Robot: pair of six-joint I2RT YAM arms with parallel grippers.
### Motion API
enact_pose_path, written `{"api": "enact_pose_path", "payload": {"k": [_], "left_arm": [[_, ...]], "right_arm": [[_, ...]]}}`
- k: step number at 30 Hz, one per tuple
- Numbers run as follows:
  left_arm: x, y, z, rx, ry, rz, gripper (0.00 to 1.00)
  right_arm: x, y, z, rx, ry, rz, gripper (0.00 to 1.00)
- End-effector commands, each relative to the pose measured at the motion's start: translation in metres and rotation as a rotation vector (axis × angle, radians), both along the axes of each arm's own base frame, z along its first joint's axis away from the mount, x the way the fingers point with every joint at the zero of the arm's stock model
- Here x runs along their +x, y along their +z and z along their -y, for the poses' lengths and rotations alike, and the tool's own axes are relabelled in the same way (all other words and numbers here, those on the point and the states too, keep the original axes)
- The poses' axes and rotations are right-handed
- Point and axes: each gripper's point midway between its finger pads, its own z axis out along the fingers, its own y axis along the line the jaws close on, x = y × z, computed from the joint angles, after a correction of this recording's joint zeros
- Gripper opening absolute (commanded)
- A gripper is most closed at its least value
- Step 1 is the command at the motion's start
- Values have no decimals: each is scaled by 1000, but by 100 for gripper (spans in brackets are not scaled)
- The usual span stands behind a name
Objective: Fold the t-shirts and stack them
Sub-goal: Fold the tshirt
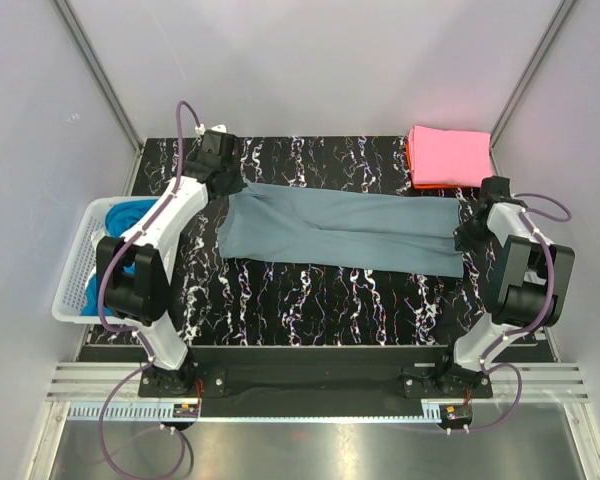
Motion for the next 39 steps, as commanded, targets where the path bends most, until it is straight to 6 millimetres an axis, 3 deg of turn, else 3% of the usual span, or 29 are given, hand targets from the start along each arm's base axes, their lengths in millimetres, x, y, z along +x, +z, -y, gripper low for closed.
{"api": "enact_pose_path", "payload": {"k": [1,7,17,21,30,35,39], "left_arm": [[23,30,-5,-9,30,106,0],[30,21,-6,12,34,87,0],[39,-12,-12,72,60,4,0],[39,-18,-23,131,83,-16,0],[43,-25,-18,118,67,-23,0],[52,-21,-7,83,24,-1,0],[60,-19,-1,61,15,4,0]], "right_arm": [[18,16,13,-53,-6,46,0],[30,11,10,-19,-11,61,0],[44,3,9,2,-5,59,0],[42,2,11,-9,-9,45,0],[51,4,8,-5,-5,58,0],[58,12,10,-16,20,70,18],[49,22,11,-26,29,42,32]]}}
